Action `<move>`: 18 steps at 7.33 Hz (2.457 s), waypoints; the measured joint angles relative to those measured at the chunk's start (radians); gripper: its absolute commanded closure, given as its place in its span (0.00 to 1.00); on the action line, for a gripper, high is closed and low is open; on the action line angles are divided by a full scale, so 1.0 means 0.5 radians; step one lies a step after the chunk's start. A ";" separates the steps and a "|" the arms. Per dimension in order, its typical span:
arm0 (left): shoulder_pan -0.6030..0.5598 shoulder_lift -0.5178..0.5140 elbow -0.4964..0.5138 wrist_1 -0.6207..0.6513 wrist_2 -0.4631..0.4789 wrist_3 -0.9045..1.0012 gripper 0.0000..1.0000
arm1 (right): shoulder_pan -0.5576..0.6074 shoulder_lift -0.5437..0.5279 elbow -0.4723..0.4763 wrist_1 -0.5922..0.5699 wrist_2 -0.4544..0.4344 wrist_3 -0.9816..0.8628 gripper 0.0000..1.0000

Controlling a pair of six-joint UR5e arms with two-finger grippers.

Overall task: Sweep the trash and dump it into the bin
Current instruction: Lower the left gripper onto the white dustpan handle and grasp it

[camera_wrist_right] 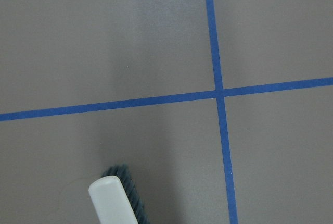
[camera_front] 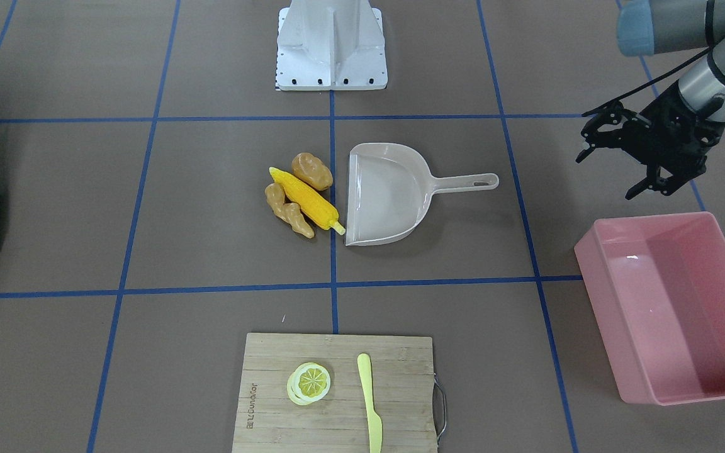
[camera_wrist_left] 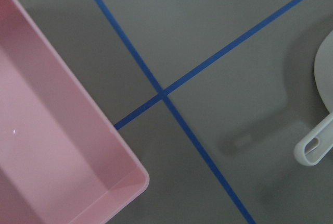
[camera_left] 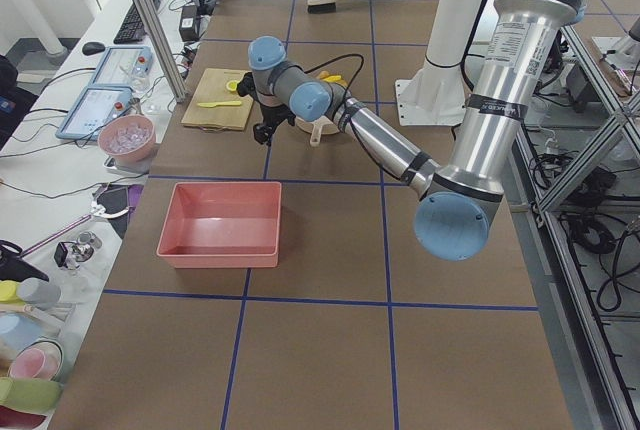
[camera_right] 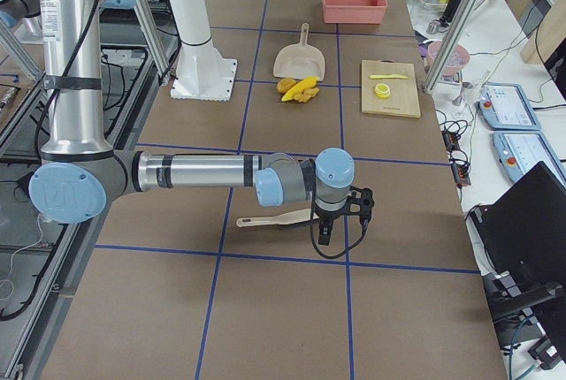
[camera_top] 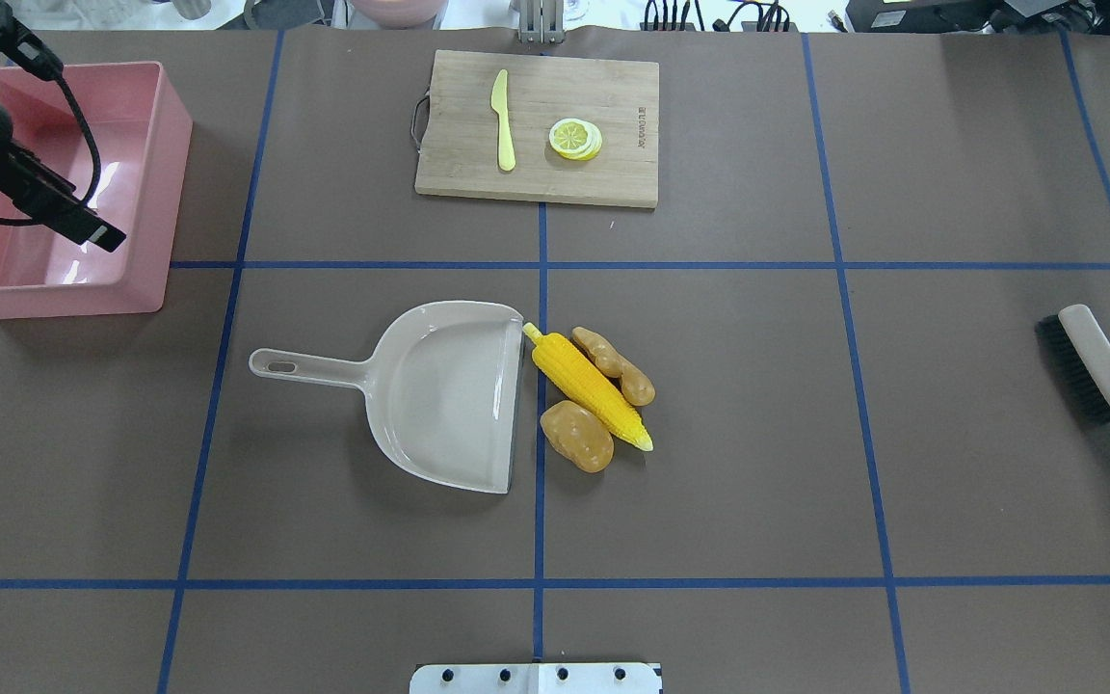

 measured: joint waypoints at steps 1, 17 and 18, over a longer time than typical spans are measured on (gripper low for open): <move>0.066 -0.047 -0.021 -0.003 0.000 0.000 0.02 | -0.025 -0.003 0.015 -0.007 -0.022 -0.006 0.00; 0.607 -0.116 0.277 -1.402 0.105 0.498 0.02 | -0.544 -0.536 0.448 0.264 -0.321 -0.036 0.00; 0.639 -0.099 0.353 -1.612 0.177 0.334 0.02 | -0.600 -0.662 0.478 0.378 -0.378 -0.065 0.00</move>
